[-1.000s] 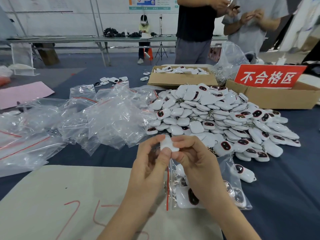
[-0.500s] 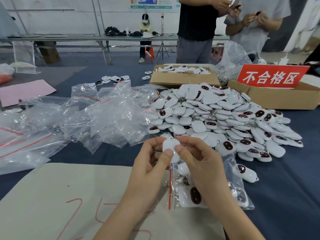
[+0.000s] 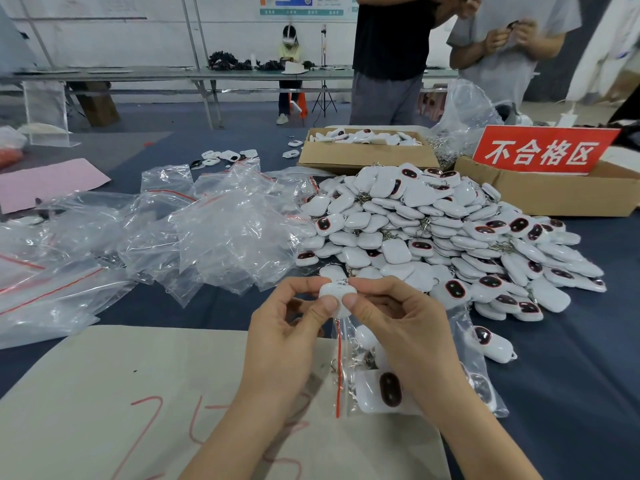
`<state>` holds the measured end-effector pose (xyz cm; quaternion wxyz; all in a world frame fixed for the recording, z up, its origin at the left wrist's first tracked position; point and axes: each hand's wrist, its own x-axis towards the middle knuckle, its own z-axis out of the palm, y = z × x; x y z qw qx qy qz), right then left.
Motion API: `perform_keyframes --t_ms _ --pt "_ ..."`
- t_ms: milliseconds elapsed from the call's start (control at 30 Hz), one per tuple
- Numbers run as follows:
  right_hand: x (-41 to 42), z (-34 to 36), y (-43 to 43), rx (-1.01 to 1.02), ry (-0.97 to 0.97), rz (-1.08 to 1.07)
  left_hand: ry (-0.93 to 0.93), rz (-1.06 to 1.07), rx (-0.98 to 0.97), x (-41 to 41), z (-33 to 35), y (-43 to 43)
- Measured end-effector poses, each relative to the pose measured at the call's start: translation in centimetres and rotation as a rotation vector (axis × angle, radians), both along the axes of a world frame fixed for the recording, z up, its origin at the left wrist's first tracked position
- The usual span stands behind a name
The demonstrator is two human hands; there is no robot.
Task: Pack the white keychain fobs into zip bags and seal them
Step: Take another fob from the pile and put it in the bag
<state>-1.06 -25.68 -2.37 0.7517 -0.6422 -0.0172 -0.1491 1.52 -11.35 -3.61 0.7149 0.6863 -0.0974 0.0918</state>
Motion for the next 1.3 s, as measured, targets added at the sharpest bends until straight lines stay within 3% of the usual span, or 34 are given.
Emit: perform_keyframes --t_ms 267,467,867,1100,1300 --pt "0.1 -0.4 0.2 -0.271 0.047 0.07 -0.122 -0.01 0.052 0.0 0.2 0.0" --pt "0.2 -0.6 -0.1 -0.113 0.061 0.059 -0.03 -0.012 -0.013 0.1 -0.1 -0.2" --pt "0.0 -0.6 0.4 -0.025 0.058 0.032 -0.175 0.066 0.082 0.1 0.0 -0.1" --pt "0.1 -0.4 0.3 0.101 0.101 -0.082 -0.263 -0.091 0.214 -1.0 -0.5 -0.5" --pt "0.0 -0.3 0.1 -0.033 0.062 -0.042 -0.303 0.066 0.225 -0.2 0.2 -0.4"
